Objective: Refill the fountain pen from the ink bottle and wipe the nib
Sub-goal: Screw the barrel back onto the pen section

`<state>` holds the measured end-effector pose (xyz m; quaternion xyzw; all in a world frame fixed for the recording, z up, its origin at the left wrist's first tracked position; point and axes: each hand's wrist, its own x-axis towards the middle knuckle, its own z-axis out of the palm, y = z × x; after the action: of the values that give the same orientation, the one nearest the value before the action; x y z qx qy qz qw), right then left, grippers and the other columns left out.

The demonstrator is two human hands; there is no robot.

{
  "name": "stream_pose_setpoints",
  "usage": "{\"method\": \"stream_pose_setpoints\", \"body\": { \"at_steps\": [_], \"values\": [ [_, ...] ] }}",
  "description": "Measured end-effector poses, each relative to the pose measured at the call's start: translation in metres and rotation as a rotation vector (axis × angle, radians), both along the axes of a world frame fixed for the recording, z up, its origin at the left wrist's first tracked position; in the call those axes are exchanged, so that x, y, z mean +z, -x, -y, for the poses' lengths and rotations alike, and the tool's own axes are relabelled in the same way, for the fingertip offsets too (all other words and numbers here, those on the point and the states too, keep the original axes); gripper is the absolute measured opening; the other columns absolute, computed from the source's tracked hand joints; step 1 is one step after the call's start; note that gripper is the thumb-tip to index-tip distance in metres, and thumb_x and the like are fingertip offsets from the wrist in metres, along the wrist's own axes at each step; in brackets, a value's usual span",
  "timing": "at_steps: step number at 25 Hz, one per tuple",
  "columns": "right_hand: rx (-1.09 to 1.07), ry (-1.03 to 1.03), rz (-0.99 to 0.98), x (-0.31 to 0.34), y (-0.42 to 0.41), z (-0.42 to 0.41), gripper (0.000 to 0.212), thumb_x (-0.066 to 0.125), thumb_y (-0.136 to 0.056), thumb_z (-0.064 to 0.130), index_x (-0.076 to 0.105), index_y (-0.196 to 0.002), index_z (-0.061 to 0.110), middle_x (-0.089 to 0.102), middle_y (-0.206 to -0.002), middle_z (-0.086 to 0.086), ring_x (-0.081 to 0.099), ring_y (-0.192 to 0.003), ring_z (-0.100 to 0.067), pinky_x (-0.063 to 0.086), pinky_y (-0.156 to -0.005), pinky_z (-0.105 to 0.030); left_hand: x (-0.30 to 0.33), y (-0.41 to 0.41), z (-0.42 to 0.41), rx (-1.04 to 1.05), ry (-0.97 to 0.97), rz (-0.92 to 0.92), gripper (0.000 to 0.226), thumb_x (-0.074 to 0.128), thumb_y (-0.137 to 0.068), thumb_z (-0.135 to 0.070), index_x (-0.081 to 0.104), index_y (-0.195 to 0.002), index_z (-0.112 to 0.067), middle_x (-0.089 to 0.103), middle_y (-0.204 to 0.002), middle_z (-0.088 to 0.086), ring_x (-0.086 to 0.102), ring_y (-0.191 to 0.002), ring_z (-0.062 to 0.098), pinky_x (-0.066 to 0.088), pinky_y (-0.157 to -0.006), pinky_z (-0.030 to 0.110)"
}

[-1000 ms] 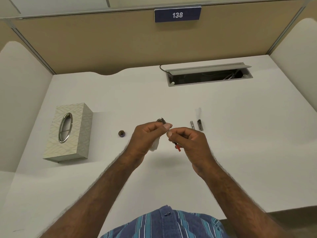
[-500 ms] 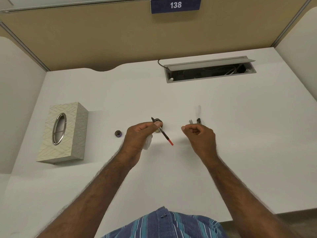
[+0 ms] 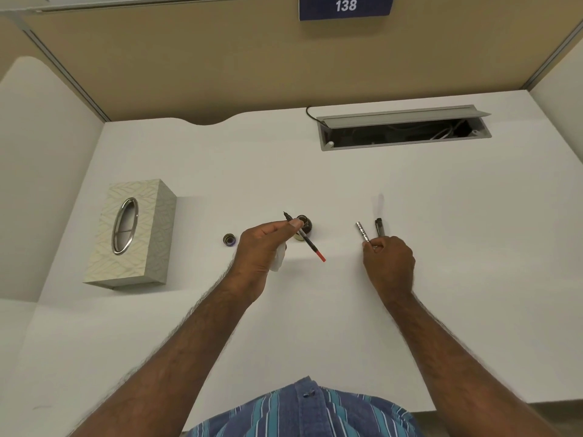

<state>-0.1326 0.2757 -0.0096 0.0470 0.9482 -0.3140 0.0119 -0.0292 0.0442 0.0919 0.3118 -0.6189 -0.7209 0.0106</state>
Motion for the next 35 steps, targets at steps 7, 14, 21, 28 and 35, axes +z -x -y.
{"method": "stream_pose_setpoints", "body": {
  "at_steps": [7,14,21,28,35],
  "values": [
    [0.134,0.159,-0.167,0.03,-0.035,-0.002,0.004,0.08,-0.089,0.025,0.077,-0.088,0.022,0.064,-0.08,0.008,0.063,-0.074,-0.014,0.053,-0.075,-0.031,0.005,-0.005,0.006,0.076,-0.026,0.003,0.03,0.085,-0.077,-0.048,0.089,-0.095,-0.023,0.038,-0.087,0.015,0.036,-0.08,0.028,0.029,-0.063,0.036],
    [0.367,0.313,-0.277,0.064,-0.091,-0.002,0.009,0.081,-0.089,0.024,0.074,-0.089,0.03,0.067,-0.084,0.016,0.067,-0.078,-0.012,0.051,-0.066,-0.018,0.013,-0.014,0.016,0.118,-0.056,-0.056,0.03,0.088,-0.077,-0.044,0.089,-0.097,-0.021,0.036,-0.078,0.007,0.037,-0.064,0.019,0.036,-0.058,0.028],
    [0.447,0.35,-0.33,0.082,-0.114,0.003,0.004,0.078,-0.09,0.029,0.075,-0.091,0.028,0.069,-0.086,0.016,0.067,-0.076,-0.011,0.053,-0.065,-0.02,0.019,-0.026,0.021,0.145,-0.055,-0.086,0.046,0.091,-0.065,-0.049,0.088,-0.098,-0.018,0.041,-0.085,0.005,0.041,-0.067,0.018,0.031,-0.058,0.031],
    [0.458,0.309,-0.332,0.088,-0.125,0.007,0.006,0.081,-0.09,0.027,0.075,-0.092,0.028,0.069,-0.086,0.016,0.066,-0.076,-0.008,0.054,-0.065,-0.019,0.021,-0.032,0.018,0.134,-0.058,-0.095,0.039,0.089,-0.069,-0.051,0.089,-0.097,-0.023,0.038,-0.086,0.008,0.04,-0.069,0.019,0.033,-0.059,0.03],
    [0.441,0.308,-0.349,0.095,-0.123,0.011,0.006,0.081,-0.09,0.027,0.076,-0.093,0.027,0.069,-0.087,0.015,0.066,-0.076,-0.008,0.054,-0.064,-0.02,0.024,-0.031,0.015,0.115,-0.058,-0.087,0.028,0.087,-0.079,-0.045,0.089,-0.097,-0.024,0.043,-0.085,0.009,0.04,-0.077,0.024,0.034,-0.062,0.031]
  ]
}}
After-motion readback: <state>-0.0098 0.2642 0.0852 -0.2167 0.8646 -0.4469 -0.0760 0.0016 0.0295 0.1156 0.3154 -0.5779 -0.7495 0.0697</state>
